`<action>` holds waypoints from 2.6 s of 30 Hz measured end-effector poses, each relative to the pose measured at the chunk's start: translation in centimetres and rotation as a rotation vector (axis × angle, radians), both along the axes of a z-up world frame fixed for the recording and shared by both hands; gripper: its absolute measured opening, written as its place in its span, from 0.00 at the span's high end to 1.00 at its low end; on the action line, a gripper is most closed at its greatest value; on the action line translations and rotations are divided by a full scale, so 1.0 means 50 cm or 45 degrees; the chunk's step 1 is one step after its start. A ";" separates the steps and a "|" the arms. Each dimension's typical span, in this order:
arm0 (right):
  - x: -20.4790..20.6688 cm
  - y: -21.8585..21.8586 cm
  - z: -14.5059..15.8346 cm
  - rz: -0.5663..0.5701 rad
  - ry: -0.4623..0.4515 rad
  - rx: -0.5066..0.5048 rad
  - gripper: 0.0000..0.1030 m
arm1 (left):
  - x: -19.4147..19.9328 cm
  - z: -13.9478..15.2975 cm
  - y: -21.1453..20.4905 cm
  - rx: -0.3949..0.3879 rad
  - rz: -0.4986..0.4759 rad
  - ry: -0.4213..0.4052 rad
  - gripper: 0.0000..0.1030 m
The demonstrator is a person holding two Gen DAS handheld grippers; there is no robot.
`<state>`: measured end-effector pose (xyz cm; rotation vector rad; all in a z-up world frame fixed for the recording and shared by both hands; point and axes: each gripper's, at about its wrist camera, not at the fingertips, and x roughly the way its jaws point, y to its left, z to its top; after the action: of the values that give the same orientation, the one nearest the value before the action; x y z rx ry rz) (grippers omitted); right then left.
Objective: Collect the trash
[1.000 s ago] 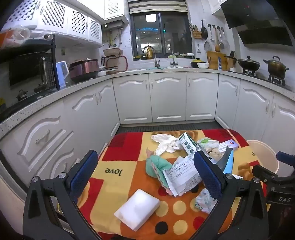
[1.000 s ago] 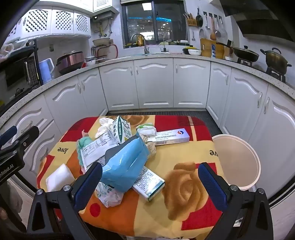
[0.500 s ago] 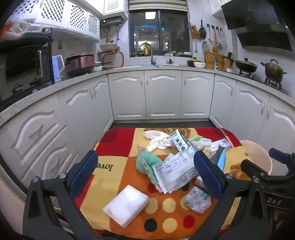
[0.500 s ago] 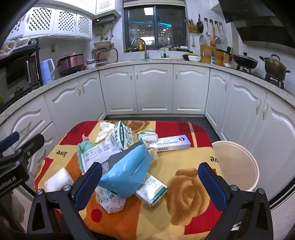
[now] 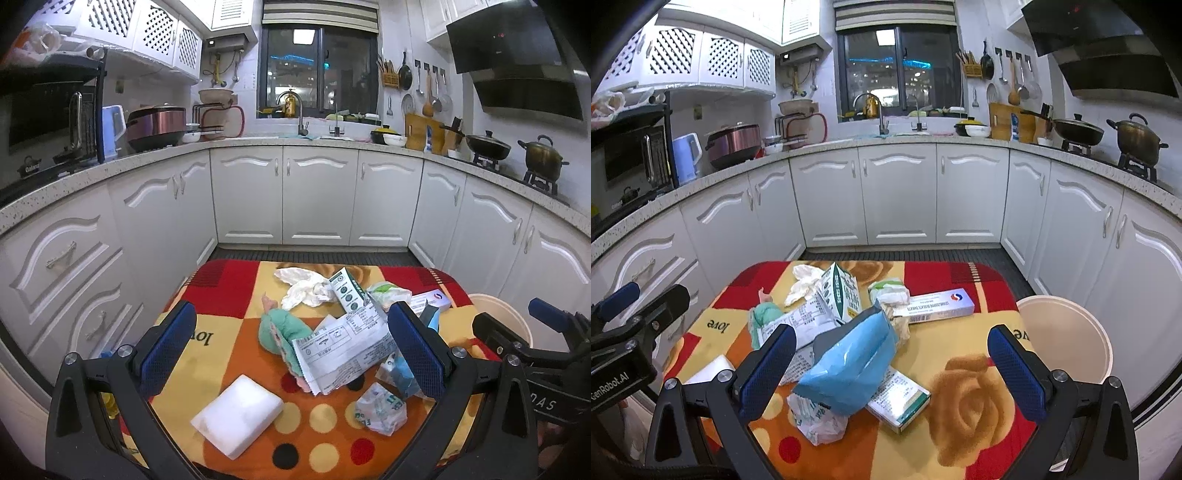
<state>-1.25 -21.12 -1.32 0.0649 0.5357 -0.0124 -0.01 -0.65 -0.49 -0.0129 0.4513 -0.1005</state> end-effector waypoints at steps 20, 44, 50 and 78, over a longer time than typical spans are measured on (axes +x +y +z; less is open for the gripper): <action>-0.013 -0.012 0.019 -0.026 -0.071 0.010 0.00 | -0.005 0.009 -0.004 -0.014 -0.026 -0.033 0.00; -0.014 -0.013 0.021 -0.028 -0.068 0.022 0.00 | -0.012 0.011 -0.013 0.011 -0.026 -0.059 0.00; -0.016 -0.022 0.018 -0.035 -0.061 0.025 0.00 | -0.013 0.011 -0.015 0.016 -0.023 -0.055 0.00; -0.006 -0.037 0.007 -0.053 -0.011 0.057 0.00 | -0.010 0.003 -0.011 0.015 -0.020 -0.039 0.00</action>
<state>-1.57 -22.96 -0.97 0.1200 0.5257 -0.0408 -0.50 -1.21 -0.35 0.0041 0.4218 -0.1132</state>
